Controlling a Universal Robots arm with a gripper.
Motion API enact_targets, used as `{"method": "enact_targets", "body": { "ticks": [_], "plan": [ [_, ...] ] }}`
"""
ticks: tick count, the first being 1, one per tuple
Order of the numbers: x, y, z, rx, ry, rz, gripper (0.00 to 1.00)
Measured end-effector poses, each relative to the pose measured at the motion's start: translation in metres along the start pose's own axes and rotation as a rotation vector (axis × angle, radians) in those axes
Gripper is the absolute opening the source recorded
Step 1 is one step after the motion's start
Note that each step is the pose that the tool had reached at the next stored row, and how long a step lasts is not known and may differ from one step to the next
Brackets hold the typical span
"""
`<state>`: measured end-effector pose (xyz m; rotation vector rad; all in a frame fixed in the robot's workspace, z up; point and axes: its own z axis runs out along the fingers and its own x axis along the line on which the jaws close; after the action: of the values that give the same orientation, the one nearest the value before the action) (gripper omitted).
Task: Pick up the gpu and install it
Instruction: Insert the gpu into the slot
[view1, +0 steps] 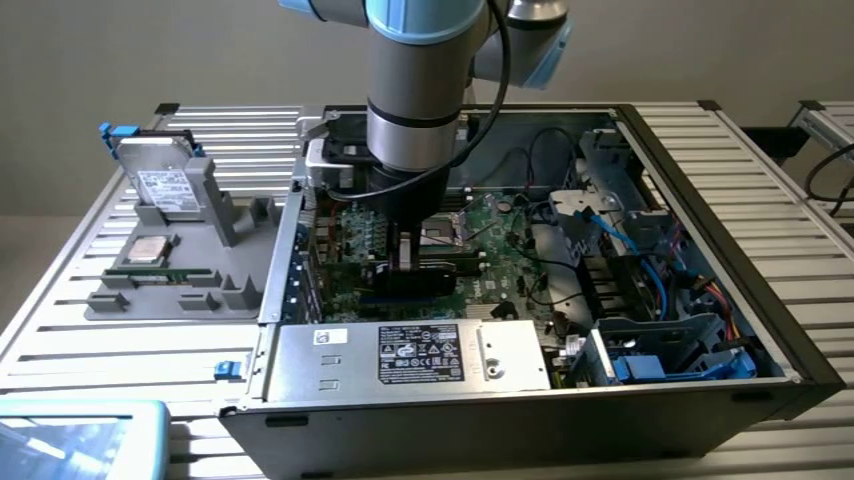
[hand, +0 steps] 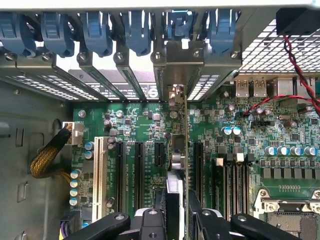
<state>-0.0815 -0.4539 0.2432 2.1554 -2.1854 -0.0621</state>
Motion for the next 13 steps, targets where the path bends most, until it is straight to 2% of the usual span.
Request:
{"method": "enact_targets", "body": {
  "ticks": [8,13],
  "plan": [
    [0.0,0.0,0.0,0.0001,-0.0001,0.0,0.28],
    [0.0002,0.0006,0.0001,0.0002,-0.004,-0.007,0.28]
  ]
}}
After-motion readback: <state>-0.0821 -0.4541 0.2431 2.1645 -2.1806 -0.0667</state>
